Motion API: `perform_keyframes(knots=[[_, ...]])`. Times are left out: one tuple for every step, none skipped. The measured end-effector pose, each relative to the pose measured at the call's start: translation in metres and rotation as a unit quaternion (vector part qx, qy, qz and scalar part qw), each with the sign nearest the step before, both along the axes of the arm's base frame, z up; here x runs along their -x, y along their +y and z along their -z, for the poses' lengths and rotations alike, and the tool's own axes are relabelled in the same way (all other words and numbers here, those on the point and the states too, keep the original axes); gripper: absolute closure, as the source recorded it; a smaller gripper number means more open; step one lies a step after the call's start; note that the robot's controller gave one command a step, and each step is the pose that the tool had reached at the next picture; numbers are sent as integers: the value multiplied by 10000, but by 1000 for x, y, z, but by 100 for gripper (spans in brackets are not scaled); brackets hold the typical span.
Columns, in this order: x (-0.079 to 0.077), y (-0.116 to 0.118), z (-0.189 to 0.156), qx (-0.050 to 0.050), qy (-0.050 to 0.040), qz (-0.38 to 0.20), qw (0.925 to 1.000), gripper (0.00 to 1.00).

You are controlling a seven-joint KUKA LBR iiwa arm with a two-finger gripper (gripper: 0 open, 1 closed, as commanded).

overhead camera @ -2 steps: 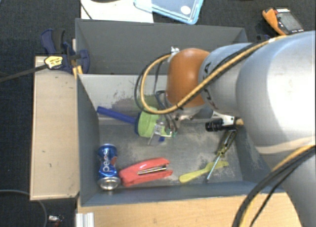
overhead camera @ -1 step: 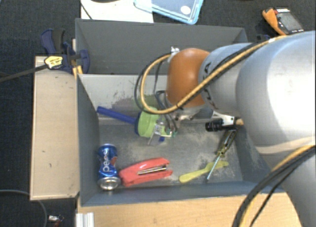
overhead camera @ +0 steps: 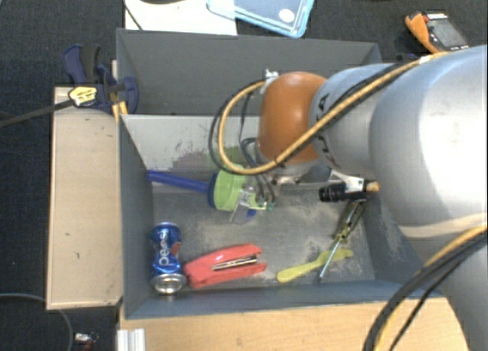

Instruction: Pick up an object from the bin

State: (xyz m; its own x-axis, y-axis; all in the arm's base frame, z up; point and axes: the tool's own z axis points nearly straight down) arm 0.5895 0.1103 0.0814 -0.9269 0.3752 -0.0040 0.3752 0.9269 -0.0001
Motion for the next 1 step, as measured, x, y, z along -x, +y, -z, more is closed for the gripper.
perform_keyframes(knots=[[-1, 2, -27, -16, -28, -12, 10000, 100]])
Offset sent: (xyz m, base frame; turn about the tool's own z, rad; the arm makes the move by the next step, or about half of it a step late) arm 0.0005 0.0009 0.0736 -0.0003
